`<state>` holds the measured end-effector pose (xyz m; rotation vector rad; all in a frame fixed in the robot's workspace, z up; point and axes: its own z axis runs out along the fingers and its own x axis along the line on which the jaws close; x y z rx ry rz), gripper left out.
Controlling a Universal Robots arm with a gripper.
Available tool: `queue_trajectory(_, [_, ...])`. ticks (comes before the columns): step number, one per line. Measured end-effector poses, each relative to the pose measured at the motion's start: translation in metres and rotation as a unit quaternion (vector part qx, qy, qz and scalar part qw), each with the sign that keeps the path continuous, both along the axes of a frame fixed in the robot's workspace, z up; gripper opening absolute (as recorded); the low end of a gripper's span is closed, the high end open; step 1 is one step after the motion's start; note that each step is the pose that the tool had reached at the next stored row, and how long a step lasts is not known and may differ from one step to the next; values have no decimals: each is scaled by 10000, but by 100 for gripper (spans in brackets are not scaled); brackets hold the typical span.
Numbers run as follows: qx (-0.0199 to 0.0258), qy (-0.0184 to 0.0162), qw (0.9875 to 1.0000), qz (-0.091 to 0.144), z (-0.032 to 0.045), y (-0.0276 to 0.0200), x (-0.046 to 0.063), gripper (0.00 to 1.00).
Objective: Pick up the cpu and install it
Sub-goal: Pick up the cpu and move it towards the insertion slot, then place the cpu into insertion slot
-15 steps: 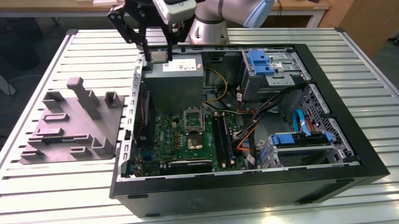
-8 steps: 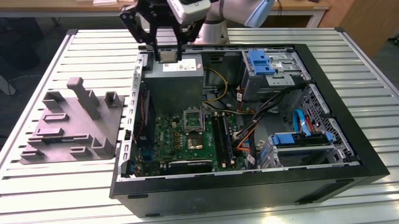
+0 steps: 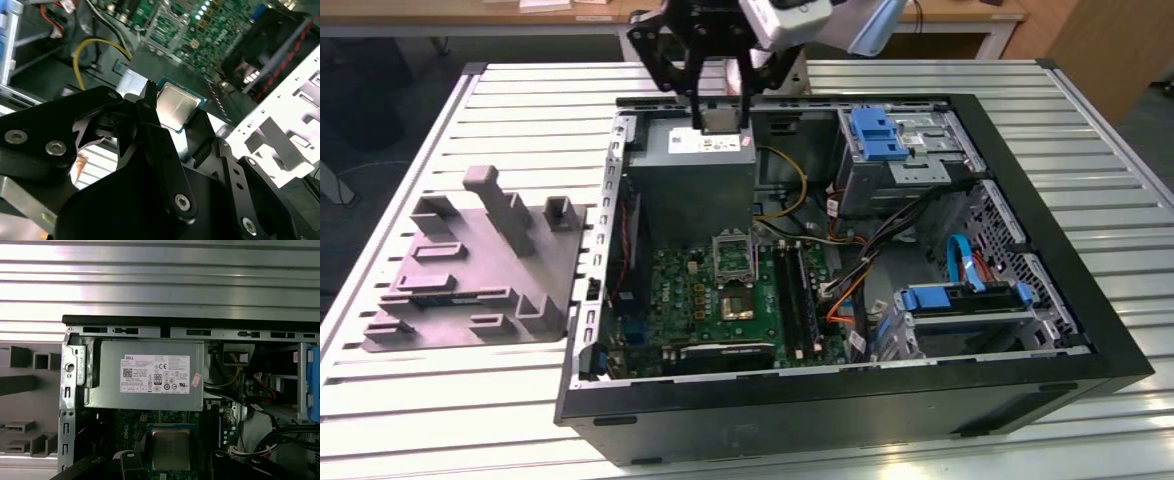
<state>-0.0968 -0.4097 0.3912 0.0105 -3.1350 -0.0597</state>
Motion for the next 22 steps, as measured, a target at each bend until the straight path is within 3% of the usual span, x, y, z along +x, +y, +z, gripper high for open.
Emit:
queue_trajectory(5, [0, 1, 10000, 0, -4, 0, 218, 47])
queue_trajectory(7, [-1, 0, 10000, 1, -5, 0, 259, 47])
queue_trajectory(22, [0, 0, 10000, 0, -5, -4, 262, 47])
